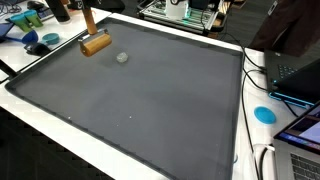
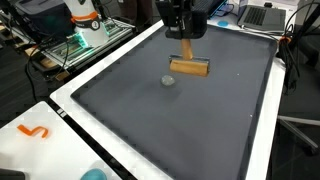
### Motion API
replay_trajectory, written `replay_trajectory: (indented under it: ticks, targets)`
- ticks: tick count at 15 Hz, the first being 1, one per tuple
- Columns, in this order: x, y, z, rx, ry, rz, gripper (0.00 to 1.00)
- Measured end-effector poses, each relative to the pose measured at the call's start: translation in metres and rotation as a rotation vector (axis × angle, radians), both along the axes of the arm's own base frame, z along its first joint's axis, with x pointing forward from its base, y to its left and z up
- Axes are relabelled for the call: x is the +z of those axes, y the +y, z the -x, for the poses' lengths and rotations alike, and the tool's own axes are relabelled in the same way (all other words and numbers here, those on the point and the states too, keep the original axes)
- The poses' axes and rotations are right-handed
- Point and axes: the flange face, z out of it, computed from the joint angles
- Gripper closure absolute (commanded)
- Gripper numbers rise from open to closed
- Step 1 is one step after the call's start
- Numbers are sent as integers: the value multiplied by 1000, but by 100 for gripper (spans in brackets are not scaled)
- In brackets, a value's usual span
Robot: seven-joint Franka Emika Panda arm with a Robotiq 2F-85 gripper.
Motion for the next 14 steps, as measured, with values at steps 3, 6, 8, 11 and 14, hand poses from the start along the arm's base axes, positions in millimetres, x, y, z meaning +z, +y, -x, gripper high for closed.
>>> replay_trajectory:
  ticks: [3,6,8,11,14]
  targets:
    - [-2,-23,10,24,-17,-67,76]
    - [-10,-43,24,51,-28,-136,76]
    - [-18,-56,35,69,-39,-185,76]
    - [-27,-73,52,91,-56,-252,76]
    - [-36,-84,66,116,-79,-315,76]
